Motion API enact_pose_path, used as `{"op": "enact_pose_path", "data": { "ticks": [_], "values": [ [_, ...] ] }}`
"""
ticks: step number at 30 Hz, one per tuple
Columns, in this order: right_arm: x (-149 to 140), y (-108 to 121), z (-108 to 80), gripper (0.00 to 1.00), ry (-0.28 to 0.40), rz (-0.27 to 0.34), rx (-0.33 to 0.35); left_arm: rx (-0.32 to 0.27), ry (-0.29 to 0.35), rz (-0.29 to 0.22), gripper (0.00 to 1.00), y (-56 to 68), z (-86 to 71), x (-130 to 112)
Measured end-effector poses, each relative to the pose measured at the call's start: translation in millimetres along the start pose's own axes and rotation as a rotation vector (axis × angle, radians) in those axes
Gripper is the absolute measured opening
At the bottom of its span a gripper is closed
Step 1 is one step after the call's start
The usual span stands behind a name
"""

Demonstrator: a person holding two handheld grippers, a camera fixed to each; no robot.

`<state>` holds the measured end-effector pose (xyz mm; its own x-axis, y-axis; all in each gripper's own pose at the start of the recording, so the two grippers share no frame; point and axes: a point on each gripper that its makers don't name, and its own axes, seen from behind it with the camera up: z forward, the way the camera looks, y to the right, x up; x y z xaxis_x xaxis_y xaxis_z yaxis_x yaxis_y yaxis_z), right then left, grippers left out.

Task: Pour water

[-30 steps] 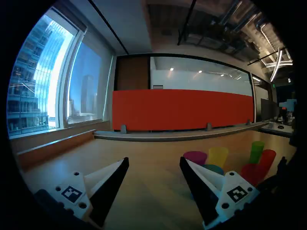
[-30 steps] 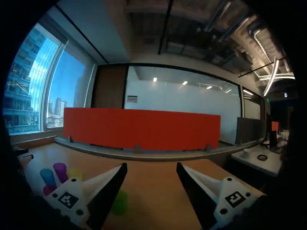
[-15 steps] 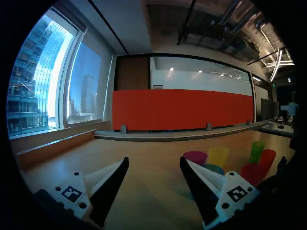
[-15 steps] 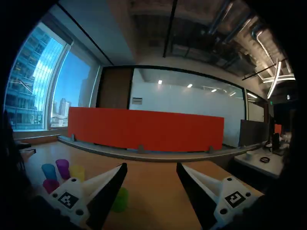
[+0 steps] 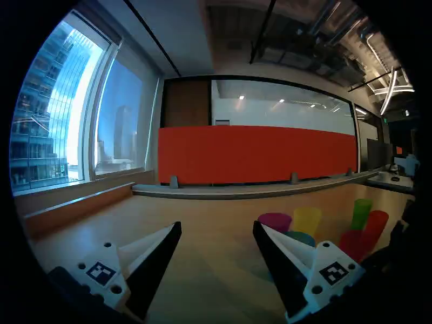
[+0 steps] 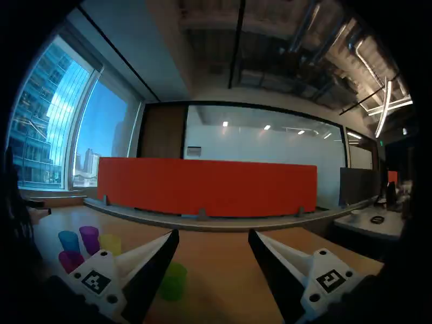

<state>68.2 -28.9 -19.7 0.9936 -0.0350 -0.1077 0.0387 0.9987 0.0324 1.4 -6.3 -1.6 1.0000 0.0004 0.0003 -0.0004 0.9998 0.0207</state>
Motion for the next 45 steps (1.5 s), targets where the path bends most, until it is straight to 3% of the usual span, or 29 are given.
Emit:
{"op": "enact_pose_path", "data": {
  "ticks": [5, 14, 45],
  "values": [
    [-14.8, 7.7, 2.2, 0.99, -0.023, 0.031, -0.009, 0.000, 0.000, 0.000, 0.99, 0.2, 0.1, 0.0],
    [-33.8, 21.2, 8.4, 0.99, -0.038, 0.034, -0.028, 0.000, 0.000, 0.000, 0.98, 0.2, 0.0, -0.2],
    [-70.3, 29.8, 11.8, 0.99, -0.106, 0.035, -0.045, 0.000, 0.000, 0.000, 0.98, 0.3, 0.3, 0.3]
  ]
}}
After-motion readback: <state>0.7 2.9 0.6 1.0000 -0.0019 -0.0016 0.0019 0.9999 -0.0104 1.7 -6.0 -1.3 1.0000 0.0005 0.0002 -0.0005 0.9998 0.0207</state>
